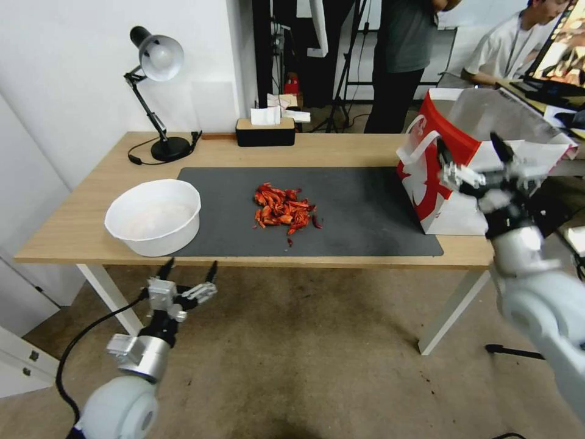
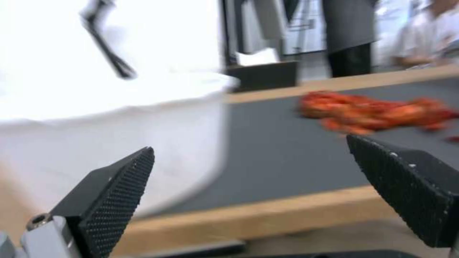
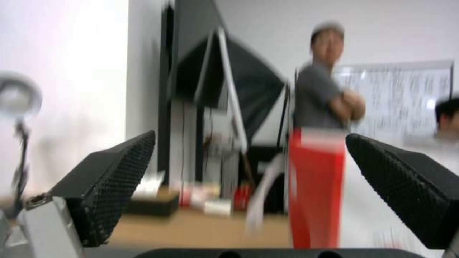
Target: Close the disposable takeout box, then place it into the delivery bag.
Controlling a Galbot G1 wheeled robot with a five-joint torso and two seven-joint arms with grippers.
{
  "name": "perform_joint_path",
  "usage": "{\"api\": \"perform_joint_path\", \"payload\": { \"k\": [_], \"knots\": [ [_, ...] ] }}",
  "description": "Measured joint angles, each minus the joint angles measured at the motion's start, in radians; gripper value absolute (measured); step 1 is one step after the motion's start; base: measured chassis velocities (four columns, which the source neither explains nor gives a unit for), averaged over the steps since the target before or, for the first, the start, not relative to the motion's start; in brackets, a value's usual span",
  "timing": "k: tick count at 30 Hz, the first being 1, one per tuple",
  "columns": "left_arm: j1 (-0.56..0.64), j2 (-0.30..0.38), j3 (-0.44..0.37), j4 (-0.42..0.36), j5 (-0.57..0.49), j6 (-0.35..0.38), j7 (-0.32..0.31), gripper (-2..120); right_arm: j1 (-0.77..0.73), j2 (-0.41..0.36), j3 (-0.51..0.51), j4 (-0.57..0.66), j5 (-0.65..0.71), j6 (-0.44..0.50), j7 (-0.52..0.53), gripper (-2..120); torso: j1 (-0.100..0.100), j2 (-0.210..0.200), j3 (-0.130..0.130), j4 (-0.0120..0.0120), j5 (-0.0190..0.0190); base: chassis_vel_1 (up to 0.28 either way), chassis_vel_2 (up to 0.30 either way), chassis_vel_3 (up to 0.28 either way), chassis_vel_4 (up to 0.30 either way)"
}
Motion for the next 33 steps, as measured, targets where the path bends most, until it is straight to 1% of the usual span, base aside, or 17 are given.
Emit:
{"api": "perform_joint_path", "payload": {
  "k": [1, 2, 3, 4, 5, 6, 8, 9, 11, 16, 21, 23, 25, 29, 33],
  "knots": [
    [0.006, -0.002, -0.018, 0.002, 0.025, -0.010, -0.019, 100, -0.076, 0.020, 0.021, 0.002, -0.003, 0.014, -0.031, 100, 0.000, 0.000, 0.000, 0.0000, -0.0004, 0.000, 0.000, 0.000, 0.000],
    [0.006, -0.002, -0.018, 0.002, 0.025, -0.010, -0.019, 100, -0.076, 0.020, 0.021, 0.002, -0.003, 0.014, -0.031, 100, 0.000, 0.000, 0.000, 0.0000, -0.0004, 0.000, 0.000, 0.000, 0.000],
    [0.010, -0.003, -0.027, 0.002, 0.033, -0.010, -0.032, 100, -0.117, 0.036, 0.027, 0.002, -0.007, 0.025, -0.048, 100, 0.000, 0.000, 0.000, -0.0005, 0.0000, 0.000, 0.000, 0.000, 0.000],
    [0.021, -0.004, -0.040, 0.003, 0.037, -0.010, -0.056, 100, -0.196, 0.075, 0.027, -0.010, -0.022, 0.053, -0.075, 100, 0.000, 0.000, 0.000, -0.0003, -0.0003, 0.000, 0.000, 0.000, 0.000],
    [0.026, -0.005, -0.045, 0.009, 0.037, -0.010, -0.063, 100, -0.220, 0.092, 0.018, -0.017, -0.027, 0.062, -0.082, 100, 0.000, 0.000, 0.000, -0.0005, -0.0001, 0.000, 0.000, 0.000, 0.000],
    [0.026, -0.005, -0.045, 0.009, 0.037, -0.010, -0.063, 100, -0.220, 0.092, 0.018, -0.017, -0.027, 0.062, -0.082, 100, 0.000, 0.000, 0.000, -0.0005, -0.0001, 0.000, 0.000, 0.000, 0.000],
    [0.038, -0.006, -0.050, 0.036, 0.032, -0.012, -0.077, 100, -0.270, 0.135, -0.022, -0.048, -0.036, 0.085, -0.093, 100, 0.000, 0.000, 0.000, 0.0001, -0.0001, 0.000, 0.000, 0.000, 0.000],
    [0.038, -0.006, -0.050, 0.036, 0.032, -0.012, -0.077, 100, -0.270, 0.135, -0.022, -0.048, -0.036, 0.085, -0.093, 100, 0.000, 0.000, 0.000, 0.0001, -0.0001, 0.000, 0.000, 0.000, 0.000],
    [0.046, -0.008, -0.045, 0.065, 0.015, -0.022, -0.082, 100, -0.285, 0.157, -0.056, -0.089, -0.028, 0.103, -0.107, 100, 0.000, 0.000, 0.000, 0.0002, 0.0000, 0.000, 0.000, 0.000, 0.000],
    [0.051, -0.010, -0.036, 0.089, 0.008, -0.022, -0.082, 100, -0.287, 0.169, -0.089, -0.139, -0.013, 0.125, -0.131, 100, 0.000, 0.000, 0.000, 0.0002, -0.0001, 0.000, 0.000, 0.000, 0.000],
    [0.055, -0.010, -0.026, 0.112, 0.001, -0.003, -0.084, 100, -0.280, 0.177, -0.130, -0.175, -0.007, 0.134, -0.159, 100, 0.000, 0.000, 0.000, 0.0001, -0.0001, 0.000, 0.000, 0.000, 0.000],
    [0.056, -0.010, -0.024, 0.114, -0.001, -0.002, -0.084, 100, -0.277, 0.178, -0.134, -0.179, -0.006, 0.136, -0.166, 100, 0.000, 0.000, 0.000, 0.0001, -0.0002, 0.000, 0.000, 0.000, 0.000],
    [0.062, -0.012, -0.022, 0.119, -0.003, -0.001, -0.084, 100, -0.264, 0.182, -0.150, -0.197, 0.003, 0.148, -0.202, 100, 0.000, 0.000, 0.000, 0.0002, 0.0000, 0.000, 0.000, 0.000, 0.000],
    [0.062, -0.015, -0.024, 0.119, -0.001, -0.002, -0.084, 100, -0.256, 0.180, -0.157, -0.204, 0.016, 0.148, -0.215, 100, 0.000, 0.000, 0.000, 0.0000, 0.0000, 0.000, 0.000, 0.000, 0.000],
    [0.060, -0.017, -0.034, 0.115, 0.004, -0.009, -0.081, 100, -0.240, 0.159, -0.163, -0.223, 0.039, 0.141, -0.232, 100, 0.000, 0.000, 0.000, 0.0001, 0.0001, 0.000, 0.000, 0.000, 0.000]
  ]
}}
